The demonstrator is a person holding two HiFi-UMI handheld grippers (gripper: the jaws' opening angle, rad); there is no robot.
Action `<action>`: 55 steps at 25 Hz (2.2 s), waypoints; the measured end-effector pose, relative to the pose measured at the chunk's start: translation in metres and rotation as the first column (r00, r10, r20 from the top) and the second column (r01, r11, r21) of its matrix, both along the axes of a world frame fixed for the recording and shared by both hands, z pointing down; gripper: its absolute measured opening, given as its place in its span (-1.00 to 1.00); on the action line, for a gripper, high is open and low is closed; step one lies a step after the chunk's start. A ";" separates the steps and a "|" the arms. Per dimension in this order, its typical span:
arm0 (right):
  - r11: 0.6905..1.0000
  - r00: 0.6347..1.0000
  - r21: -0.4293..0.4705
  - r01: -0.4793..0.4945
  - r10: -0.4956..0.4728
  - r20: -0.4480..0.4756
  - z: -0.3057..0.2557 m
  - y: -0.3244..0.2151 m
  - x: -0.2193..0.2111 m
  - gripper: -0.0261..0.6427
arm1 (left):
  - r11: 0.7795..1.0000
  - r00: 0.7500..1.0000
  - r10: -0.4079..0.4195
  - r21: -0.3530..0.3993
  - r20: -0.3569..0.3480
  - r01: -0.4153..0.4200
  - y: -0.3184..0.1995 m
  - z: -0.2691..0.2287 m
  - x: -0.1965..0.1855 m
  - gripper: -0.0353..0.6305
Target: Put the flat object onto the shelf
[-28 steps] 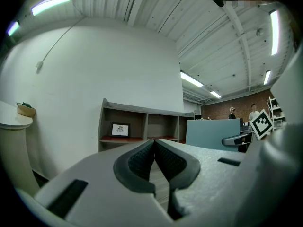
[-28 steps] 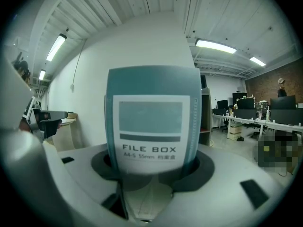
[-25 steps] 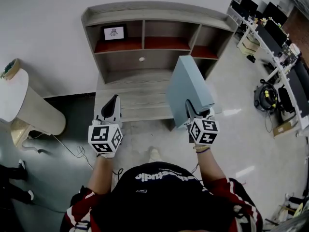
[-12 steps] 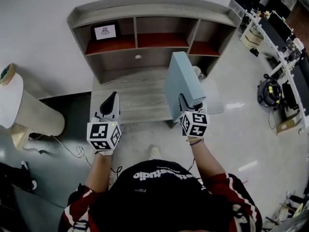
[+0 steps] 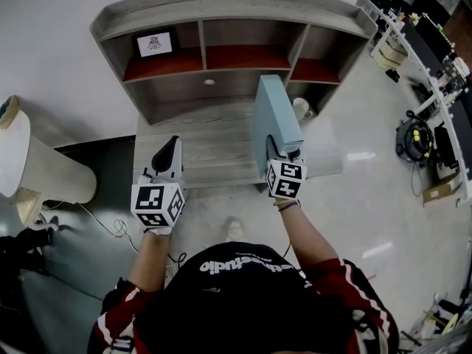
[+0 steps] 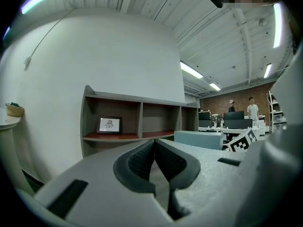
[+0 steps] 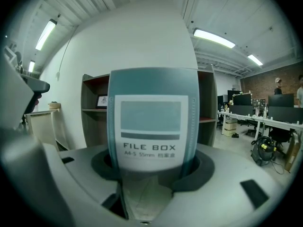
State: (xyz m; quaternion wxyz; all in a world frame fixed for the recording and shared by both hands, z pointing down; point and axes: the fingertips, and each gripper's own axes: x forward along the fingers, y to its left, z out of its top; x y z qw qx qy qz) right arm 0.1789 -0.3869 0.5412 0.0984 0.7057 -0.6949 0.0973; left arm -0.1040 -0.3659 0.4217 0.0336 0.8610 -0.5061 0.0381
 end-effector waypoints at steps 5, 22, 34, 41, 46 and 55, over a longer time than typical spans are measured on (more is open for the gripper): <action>1.000 1.000 -0.008 -0.017 0.017 -0.005 0.017 -0.022 0.003 -0.11 | 1.000 1.000 0.002 -0.007 0.002 -0.002 -0.009 0.006 0.006 -0.88; 0.999 0.999 -0.039 -0.033 0.032 -0.028 0.056 -0.075 0.008 -0.11 | 0.998 0.998 -0.065 -0.023 0.015 0.066 -0.040 0.015 -0.001 -0.88; 0.999 0.998 -0.012 -0.048 0.048 -0.032 0.062 -0.116 0.012 -0.11 | 0.996 0.996 -0.086 -0.034 0.021 0.087 -0.061 0.018 0.000 -0.88; 0.998 0.998 -0.004 -0.056 0.056 -0.037 0.065 -0.141 0.015 -0.11 | 0.994 0.994 -0.105 -0.034 0.030 0.106 -0.068 0.017 -0.003 -0.88; 0.999 0.998 -0.008 -0.051 0.051 -0.044 0.069 -0.157 0.015 -0.11 | 0.991 0.991 -0.128 -0.039 0.031 0.129 -0.075 0.018 -0.010 -0.88; 0.998 0.998 -0.024 -0.053 0.052 -0.044 0.075 -0.173 0.015 -0.10 | 0.988 0.989 -0.143 -0.054 0.026 0.145 -0.085 0.023 -0.013 -0.88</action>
